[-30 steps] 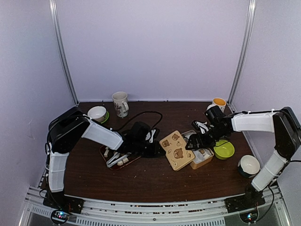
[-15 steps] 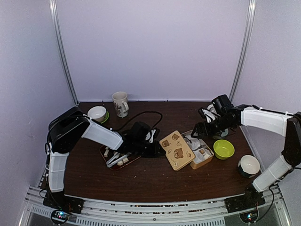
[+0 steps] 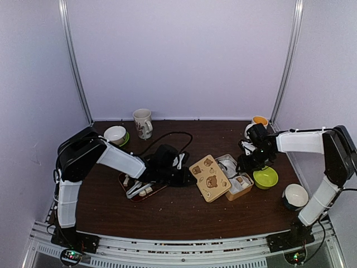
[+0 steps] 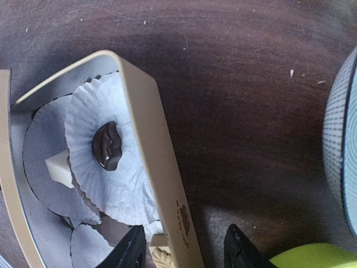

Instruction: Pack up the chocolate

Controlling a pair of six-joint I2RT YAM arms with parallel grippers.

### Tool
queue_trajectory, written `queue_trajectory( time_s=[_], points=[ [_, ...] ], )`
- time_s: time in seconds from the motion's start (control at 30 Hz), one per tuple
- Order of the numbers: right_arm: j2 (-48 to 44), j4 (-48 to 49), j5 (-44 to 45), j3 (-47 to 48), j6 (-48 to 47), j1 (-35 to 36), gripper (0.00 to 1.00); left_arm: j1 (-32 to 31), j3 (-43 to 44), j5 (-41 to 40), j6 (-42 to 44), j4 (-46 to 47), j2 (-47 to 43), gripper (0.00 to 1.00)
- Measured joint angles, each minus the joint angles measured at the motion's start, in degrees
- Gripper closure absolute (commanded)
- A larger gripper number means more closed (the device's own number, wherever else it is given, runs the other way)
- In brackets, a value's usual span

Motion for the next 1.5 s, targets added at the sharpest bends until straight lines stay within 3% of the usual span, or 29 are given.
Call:
queue_trajectory(
  time_s=[0.17,0.53,1.03,1.27,1.5],
  points=[
    [0.09,4.20,-2.95,-3.37,2.99,1.88,0.60,0.00,-0.33,0.04,-0.02,0.85,0.00,0.85],
    [-0.07,11.13,-7.43,-6.25,9.97,8.98,0.60,0.00,-2.89,0.11,-0.02,5.11,-0.70,0.85],
    [-2.99,15.28,-13.00,-8.24,13.57,10.10,0.55,-0.02,-4.35,1.09,-0.28,4.39,-2.14,0.84],
    [-4.44,16.26,-14.84,-9.86,14.40,10.95,0.56,0.00,-6.29,0.85,-0.31,3.13,-4.81,0.69],
    [-4.48,17.99,-14.95,-11.54,16.98,14.71,0.57,0.37,-8.33,-0.31,0.26,0.74,-9.53,0.64]
  ],
)
